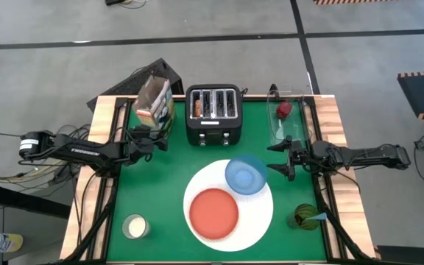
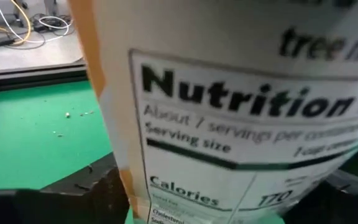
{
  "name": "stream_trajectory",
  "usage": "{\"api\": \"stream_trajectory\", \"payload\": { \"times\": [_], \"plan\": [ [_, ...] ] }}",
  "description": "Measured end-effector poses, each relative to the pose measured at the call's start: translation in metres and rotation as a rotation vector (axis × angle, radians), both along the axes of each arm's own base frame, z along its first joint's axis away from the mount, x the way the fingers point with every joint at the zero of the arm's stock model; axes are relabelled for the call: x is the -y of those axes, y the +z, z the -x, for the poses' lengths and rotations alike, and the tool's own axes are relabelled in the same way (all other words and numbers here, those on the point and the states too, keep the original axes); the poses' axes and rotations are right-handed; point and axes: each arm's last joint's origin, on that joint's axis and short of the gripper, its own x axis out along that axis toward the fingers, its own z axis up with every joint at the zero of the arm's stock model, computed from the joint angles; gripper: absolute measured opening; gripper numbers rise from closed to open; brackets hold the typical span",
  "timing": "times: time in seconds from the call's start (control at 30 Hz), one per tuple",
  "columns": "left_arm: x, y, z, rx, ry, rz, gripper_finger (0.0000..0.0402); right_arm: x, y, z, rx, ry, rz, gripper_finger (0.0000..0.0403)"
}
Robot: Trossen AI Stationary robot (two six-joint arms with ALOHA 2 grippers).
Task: Arrange a breakfast setting
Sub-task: Pour the cereal into the blue bowl
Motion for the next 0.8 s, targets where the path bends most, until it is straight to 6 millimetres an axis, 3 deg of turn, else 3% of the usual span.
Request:
{"api": "stream_trajectory", "payload": {
  "times": [0.33, 0.6, 0.8],
  "plan": [
    [-0.011, -0.004, -0.005, 0.019, 0.078, -0.038, 0.0346, 0.000, 0.000, 0.000, 0.000, 0.000, 0.000, 0.0396],
    [-0.018, -0.012, -0.016, 0.013, 0.023, -0.033, 0.0345, 0.000, 0.000, 0.000, 0.000, 0.000, 0.000, 0.0396],
    [-0.020, -0.013, -0.020, 0.023, 0.028, -0.062, 0.0321, 0.000, 0.000, 0.000, 0.000, 0.000, 0.000, 0.0396]
  ]
}}
